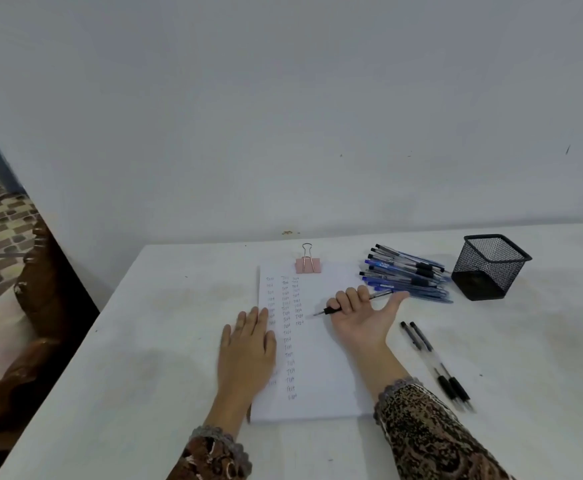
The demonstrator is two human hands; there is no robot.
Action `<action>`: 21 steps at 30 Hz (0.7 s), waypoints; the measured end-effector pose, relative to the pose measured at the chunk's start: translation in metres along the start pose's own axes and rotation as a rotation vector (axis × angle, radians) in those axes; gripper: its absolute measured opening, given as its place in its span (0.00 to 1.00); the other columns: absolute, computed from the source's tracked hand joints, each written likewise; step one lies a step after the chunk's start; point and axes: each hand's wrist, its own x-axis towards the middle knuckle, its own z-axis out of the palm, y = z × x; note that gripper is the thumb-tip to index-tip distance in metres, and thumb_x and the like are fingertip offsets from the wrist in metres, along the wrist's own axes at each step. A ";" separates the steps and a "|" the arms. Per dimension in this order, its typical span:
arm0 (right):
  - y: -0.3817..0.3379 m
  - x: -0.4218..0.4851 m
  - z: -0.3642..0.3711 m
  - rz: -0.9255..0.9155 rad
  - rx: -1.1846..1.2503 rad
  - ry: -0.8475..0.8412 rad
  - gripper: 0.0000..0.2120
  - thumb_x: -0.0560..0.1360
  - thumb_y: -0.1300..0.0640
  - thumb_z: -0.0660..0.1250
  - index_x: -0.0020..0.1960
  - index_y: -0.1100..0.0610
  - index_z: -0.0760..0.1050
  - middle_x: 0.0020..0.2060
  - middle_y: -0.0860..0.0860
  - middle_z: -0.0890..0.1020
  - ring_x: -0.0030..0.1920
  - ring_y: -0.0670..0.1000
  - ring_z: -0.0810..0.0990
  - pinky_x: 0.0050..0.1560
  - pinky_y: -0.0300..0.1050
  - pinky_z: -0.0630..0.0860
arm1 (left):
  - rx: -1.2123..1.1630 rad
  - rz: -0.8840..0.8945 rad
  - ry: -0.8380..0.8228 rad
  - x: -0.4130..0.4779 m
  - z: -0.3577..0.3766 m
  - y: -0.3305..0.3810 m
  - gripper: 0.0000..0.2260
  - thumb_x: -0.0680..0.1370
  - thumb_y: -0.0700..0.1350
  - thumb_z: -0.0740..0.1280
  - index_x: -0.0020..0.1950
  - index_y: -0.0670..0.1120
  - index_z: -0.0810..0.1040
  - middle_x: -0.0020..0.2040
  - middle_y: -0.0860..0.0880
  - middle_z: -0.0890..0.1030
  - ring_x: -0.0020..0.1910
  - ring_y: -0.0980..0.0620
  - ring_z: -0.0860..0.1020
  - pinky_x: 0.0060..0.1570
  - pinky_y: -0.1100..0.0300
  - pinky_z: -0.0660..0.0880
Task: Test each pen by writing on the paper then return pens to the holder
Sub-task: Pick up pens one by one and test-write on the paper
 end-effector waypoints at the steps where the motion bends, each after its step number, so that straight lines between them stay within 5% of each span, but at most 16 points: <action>1: 0.001 0.002 0.002 -0.002 -0.033 -0.004 0.25 0.62 0.32 0.64 0.31 0.55 0.66 0.22 0.48 0.61 0.22 0.49 0.59 0.30 0.40 0.60 | -0.004 0.002 0.000 0.000 0.000 0.000 0.23 0.82 0.50 0.45 0.76 0.50 0.45 0.77 0.53 0.47 0.76 0.53 0.44 0.74 0.53 0.41; 4: 0.008 0.010 0.007 -0.016 -0.189 -0.013 0.14 0.77 0.47 0.58 0.44 0.57 0.73 0.23 0.47 0.71 0.22 0.46 0.69 0.29 0.35 0.72 | -0.008 0.007 0.003 0.000 0.001 -0.001 0.23 0.82 0.50 0.45 0.76 0.50 0.45 0.77 0.52 0.47 0.76 0.53 0.44 0.74 0.53 0.41; 8: 0.018 0.015 0.005 -0.045 -0.478 -0.003 0.29 0.80 0.40 0.44 0.45 0.59 0.76 0.29 0.52 0.81 0.26 0.48 0.75 0.29 0.36 0.74 | -0.023 0.011 0.006 0.000 0.001 -0.001 0.23 0.82 0.50 0.45 0.77 0.50 0.46 0.77 0.52 0.48 0.76 0.53 0.45 0.74 0.53 0.41; 10: 0.023 0.013 0.006 -0.076 -0.657 -0.035 0.28 0.81 0.43 0.46 0.42 0.61 0.75 0.30 0.53 0.82 0.25 0.48 0.78 0.29 0.37 0.77 | -0.031 0.011 0.012 0.000 0.001 -0.001 0.22 0.82 0.50 0.46 0.77 0.50 0.47 0.77 0.52 0.48 0.76 0.53 0.45 0.74 0.53 0.41; 12: 0.026 0.008 0.007 -0.103 -0.810 -0.091 0.15 0.80 0.56 0.57 0.39 0.62 0.73 0.31 0.56 0.81 0.27 0.48 0.80 0.30 0.36 0.78 | -0.035 0.010 0.017 0.001 0.001 -0.002 0.22 0.82 0.50 0.46 0.77 0.50 0.47 0.77 0.52 0.49 0.76 0.52 0.46 0.74 0.53 0.41; 13: 0.027 0.007 0.007 -0.122 -0.885 -0.123 0.08 0.78 0.64 0.62 0.39 0.62 0.71 0.31 0.57 0.79 0.26 0.48 0.80 0.29 0.36 0.77 | -0.034 0.009 0.019 0.001 0.002 -0.002 0.22 0.82 0.50 0.46 0.77 0.50 0.47 0.77 0.52 0.49 0.76 0.52 0.46 0.74 0.53 0.41; 15: 0.028 0.006 0.003 -0.161 -1.022 -0.177 0.12 0.73 0.73 0.66 0.39 0.59 0.69 0.26 0.54 0.75 0.23 0.47 0.74 0.25 0.36 0.71 | -0.031 0.008 0.018 0.001 0.002 -0.002 0.22 0.82 0.50 0.46 0.77 0.50 0.47 0.77 0.52 0.48 0.76 0.53 0.46 0.74 0.53 0.41; 19: 0.033 0.007 -0.004 -0.221 -1.163 -0.131 0.26 0.69 0.75 0.65 0.26 0.49 0.61 0.24 0.44 0.64 0.25 0.45 0.62 0.31 0.38 0.60 | -0.027 0.008 0.014 0.002 0.002 -0.001 0.23 0.82 0.50 0.45 0.77 0.50 0.47 0.77 0.52 0.48 0.76 0.53 0.45 0.74 0.52 0.41; 21: 0.035 0.005 -0.003 -0.256 -1.220 -0.107 0.25 0.63 0.73 0.63 0.24 0.49 0.55 0.24 0.41 0.59 0.28 0.45 0.56 0.33 0.39 0.56 | -0.024 0.008 0.015 0.001 0.002 -0.001 0.23 0.82 0.50 0.45 0.77 0.50 0.47 0.77 0.52 0.48 0.76 0.53 0.45 0.74 0.52 0.41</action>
